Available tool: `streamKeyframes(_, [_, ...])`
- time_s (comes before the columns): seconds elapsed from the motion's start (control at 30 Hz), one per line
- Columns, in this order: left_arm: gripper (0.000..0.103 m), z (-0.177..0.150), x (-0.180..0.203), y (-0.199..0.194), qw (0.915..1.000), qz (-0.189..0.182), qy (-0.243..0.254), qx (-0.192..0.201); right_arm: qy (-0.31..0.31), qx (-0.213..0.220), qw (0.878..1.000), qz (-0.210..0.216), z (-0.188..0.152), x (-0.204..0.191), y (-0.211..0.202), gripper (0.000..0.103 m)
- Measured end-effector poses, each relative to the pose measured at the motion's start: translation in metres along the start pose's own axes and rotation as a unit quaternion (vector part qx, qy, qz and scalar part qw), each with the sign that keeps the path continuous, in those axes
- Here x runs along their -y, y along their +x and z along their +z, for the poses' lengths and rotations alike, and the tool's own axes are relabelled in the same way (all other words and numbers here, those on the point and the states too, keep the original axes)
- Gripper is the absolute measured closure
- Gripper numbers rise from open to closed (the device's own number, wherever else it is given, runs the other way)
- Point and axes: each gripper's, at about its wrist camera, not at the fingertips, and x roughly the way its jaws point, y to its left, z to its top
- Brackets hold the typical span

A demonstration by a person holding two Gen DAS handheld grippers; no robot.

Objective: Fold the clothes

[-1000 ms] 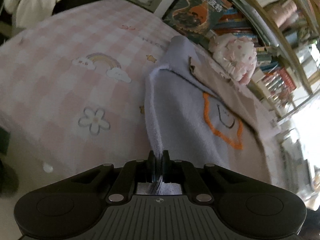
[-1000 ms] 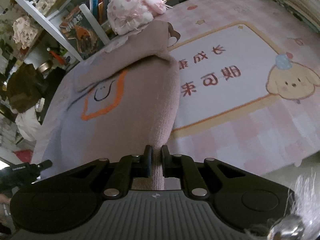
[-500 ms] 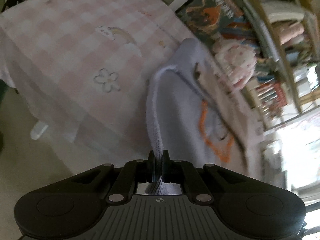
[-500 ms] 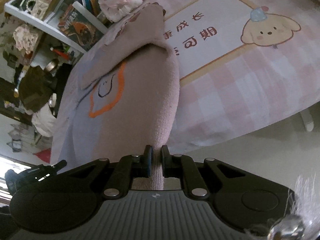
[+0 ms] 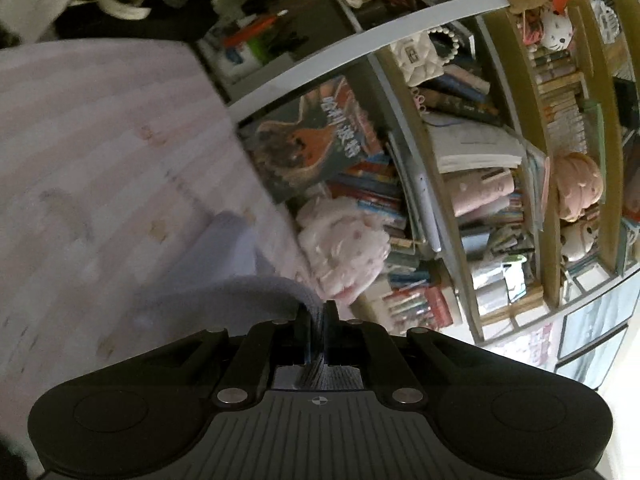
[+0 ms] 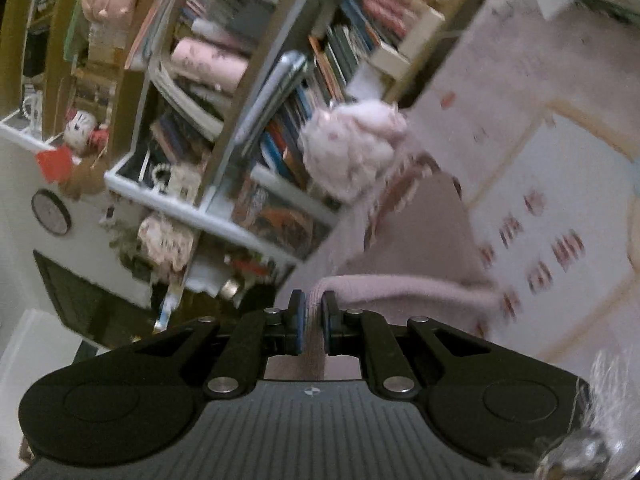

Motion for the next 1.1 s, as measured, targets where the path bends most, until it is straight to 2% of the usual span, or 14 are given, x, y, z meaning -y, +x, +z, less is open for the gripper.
streamKeyframes(0.17, [0.099, 0.022, -0.001, 0.044, 0.9996, 0.017, 0.017, -0.014, 0.037, 0.029, 0.999, -0.008, 0.027, 0.004, 0.042, 0.095])
streamKeyframes(0.4, [0.099, 0.040, -0.022, 0.104, 0.9959, 0.069, 0.025, -0.053, 0.061, 0.046, 0.995, -0.064, 0.045, 0.027, 0.097, 0.095])
streamKeyframes(0.6, [0.096, 0.048, -0.035, 0.134, 0.9903, 0.098, 0.044, -0.088, 0.066, 0.046, 0.991, -0.108, 0.046, 0.042, 0.127, 0.095])
streamKeyframes(0.63, [0.095, 0.049, -0.035, 0.136, 0.9893, 0.099, 0.053, -0.094, 0.064, 0.046, 0.990, -0.116, 0.046, 0.044, 0.130, 0.094])
streamKeyframes(0.7, [0.090, 0.052, -0.032, 0.142, 0.9865, 0.095, 0.075, -0.110, 0.060, 0.056, 0.987, -0.141, 0.048, 0.047, 0.134, 0.085])
streamKeyframes(0.73, [0.087, 0.053, -0.030, 0.143, 0.9844, 0.094, 0.088, -0.119, 0.053, 0.065, 0.985, -0.152, 0.049, 0.046, 0.132, 0.082])
streamKeyframes(0.77, [0.079, 0.055, -0.026, 0.143, 0.9822, 0.097, 0.106, -0.121, 0.046, 0.073, 0.983, -0.162, 0.050, 0.046, 0.130, 0.074])
streamKeyframes(0.8, [0.066, 0.056, -0.022, 0.140, 0.9799, 0.103, 0.126, -0.116, 0.039, 0.082, 0.981, -0.172, 0.051, 0.046, 0.128, 0.071])
streamKeyframes(0.87, [0.050, 0.059, -0.016, 0.130, 0.9746, 0.110, 0.171, -0.093, 0.019, 0.085, 0.980, -0.179, 0.052, 0.044, 0.123, 0.070])
streamKeyframes(0.97, [0.048, 0.058, -0.011, 0.117, 0.9624, 0.118, 0.233, -0.074, -0.051, 0.057, 0.975, -0.208, 0.046, 0.036, 0.124, 0.066])
streamKeyframes(1.1, [0.048, 0.045, -0.016, 0.126, 0.9358, 0.148, 0.300, -0.111, -0.167, -0.009, 0.950, -0.264, 0.023, 0.031, 0.143, 0.065])
